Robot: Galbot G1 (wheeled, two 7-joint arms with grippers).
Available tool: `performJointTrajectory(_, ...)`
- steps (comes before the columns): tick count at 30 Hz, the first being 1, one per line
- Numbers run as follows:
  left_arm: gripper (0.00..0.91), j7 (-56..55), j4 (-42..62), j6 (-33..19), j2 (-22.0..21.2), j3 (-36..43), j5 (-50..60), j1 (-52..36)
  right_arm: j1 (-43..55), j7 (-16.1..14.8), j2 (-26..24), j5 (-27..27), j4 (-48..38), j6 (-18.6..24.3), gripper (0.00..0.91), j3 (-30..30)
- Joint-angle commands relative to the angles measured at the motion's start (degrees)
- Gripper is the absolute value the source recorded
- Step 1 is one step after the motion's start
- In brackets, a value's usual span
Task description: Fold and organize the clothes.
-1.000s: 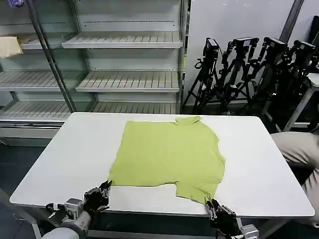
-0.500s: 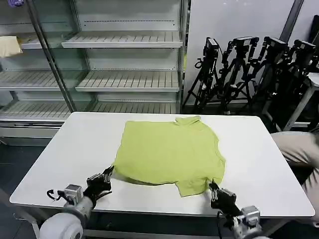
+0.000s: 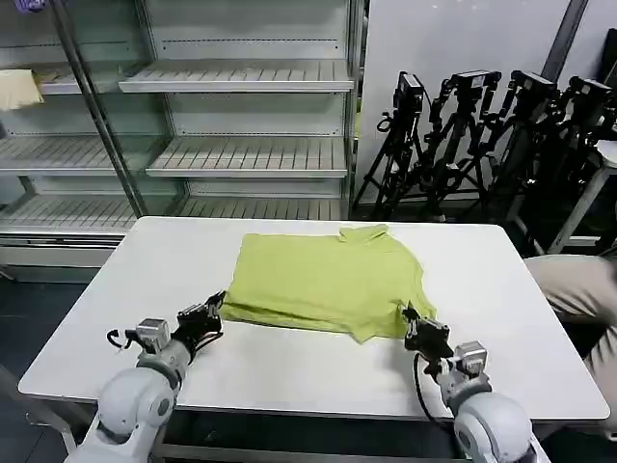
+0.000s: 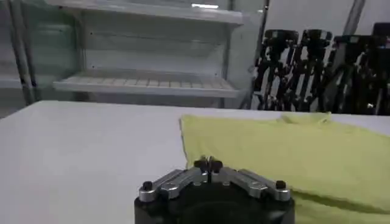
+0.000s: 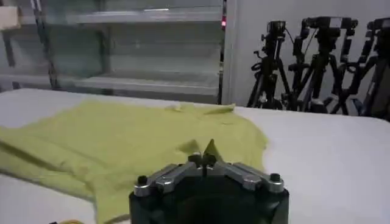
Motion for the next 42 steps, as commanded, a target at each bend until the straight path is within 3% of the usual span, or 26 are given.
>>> performJointTrajectory(1, 0.0, 0.3, 5.5, -0.3, 0.1, 2.2, -0.7, -4.7, 5.4, -1.6, 0.9, -1.4, -6.4, 1.1, 0.0, -0.7)
performJointTrajectory(23, 0.01, 0.8, 7.1, -0.4, 1.0, 3.6, 0.0, -5.7, 9.6, -3.2, 2.2, -2.1, -12.1, 3.4, 0.0, -3.0)
performJointTrajectory(24, 0.584, 0.8, 7.1, -0.3, 1.1, 3.6, 0.0, -5.7, 9.5, -3.2, 2.1, -2.0, -12.0, 3.4, 0.151, -2.9)
performJointTrajectory(25, 0.907, 0.8, 7.1, -0.4, 1.2, 3.6, 0.1, -5.7, 9.4, -3.3, 2.1, -2.1, -11.9, 3.3, 0.645, -2.9)
performJointTrajectory(26, 0.907, 0.8, 7.3, -0.3, 1.2, 3.6, 0.3, -5.7, 9.3, -3.3, 2.0, -2.1, -11.8, 3.2, 0.907, -2.9)
performJointTrajectory(36, 0.907, 0.2, 7.3, 0.0, 1.7, 2.9, 1.9, -6.0, 10.7, -2.5, 2.5, -2.7, -13.9, 4.7, 0.907, -2.0)
performJointTrajectory(42, 0.907, -0.3, 2.7, 0.5, 3.6, 1.3, -0.1, -3.6, 9.8, -1.8, -0.3, 0.3, -10.9, 3.1, 0.907, 0.3)
